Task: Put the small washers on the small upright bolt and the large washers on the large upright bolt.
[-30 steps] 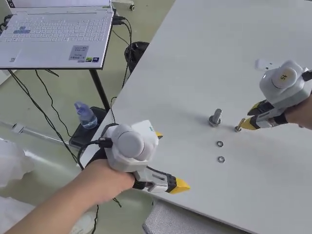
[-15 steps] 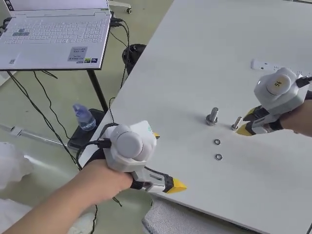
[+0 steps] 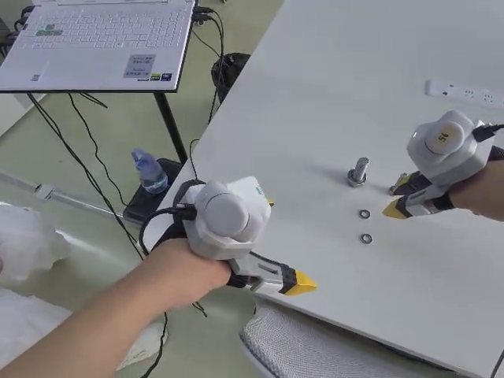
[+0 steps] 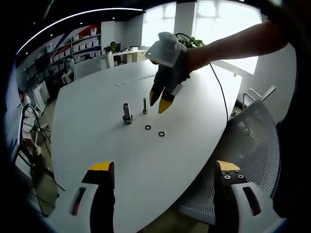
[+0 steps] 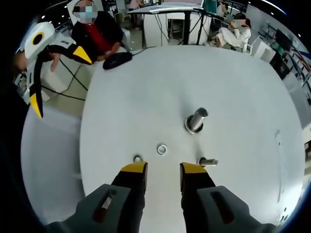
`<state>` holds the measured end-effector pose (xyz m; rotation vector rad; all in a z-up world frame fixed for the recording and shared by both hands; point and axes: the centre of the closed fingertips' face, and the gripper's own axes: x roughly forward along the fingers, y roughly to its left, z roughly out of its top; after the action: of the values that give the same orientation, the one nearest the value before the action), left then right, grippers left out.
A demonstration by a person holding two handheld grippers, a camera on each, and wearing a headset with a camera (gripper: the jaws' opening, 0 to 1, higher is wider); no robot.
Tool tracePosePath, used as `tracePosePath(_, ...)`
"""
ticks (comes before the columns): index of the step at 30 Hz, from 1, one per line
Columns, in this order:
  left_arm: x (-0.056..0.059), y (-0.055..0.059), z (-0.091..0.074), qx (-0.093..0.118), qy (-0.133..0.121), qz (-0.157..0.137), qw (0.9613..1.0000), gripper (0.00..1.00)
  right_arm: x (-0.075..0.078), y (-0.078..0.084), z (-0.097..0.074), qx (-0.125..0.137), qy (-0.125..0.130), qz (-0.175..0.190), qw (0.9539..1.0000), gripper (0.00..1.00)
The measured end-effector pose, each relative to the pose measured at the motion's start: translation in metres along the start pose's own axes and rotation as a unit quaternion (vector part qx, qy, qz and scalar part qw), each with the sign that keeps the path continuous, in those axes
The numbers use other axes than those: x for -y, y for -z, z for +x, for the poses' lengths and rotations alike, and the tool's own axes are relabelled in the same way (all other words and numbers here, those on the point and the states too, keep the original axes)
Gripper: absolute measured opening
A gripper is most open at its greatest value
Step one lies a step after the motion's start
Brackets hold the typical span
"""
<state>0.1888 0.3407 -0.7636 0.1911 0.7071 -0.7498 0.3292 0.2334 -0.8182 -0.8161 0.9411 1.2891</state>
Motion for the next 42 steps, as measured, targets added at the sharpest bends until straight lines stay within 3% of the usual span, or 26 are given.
tracePosePath(16, 0.001, 0.001, 0.004, 0.001, 0.001, -0.005, 1.0, 0.83, 0.002, -0.009, 0.022, 0.022, 0.009, 0.018, 0.9996, 0.28)
tracePosePath(31, 0.001, 0.007, 0.004, -0.012, 0.002, 0.0, 0.9999, 0.81, 0.0, -0.001, 0.039, 0.004, 0.0, 0.011, 0.9999, 0.28)
tracePosePath(42, -0.001, 0.006, 0.004, -0.013, 0.002, 0.001, 0.9999, 0.8, -0.003, -0.003, 0.05, 0.003, -0.001, 0.007, 1.0, 0.27)
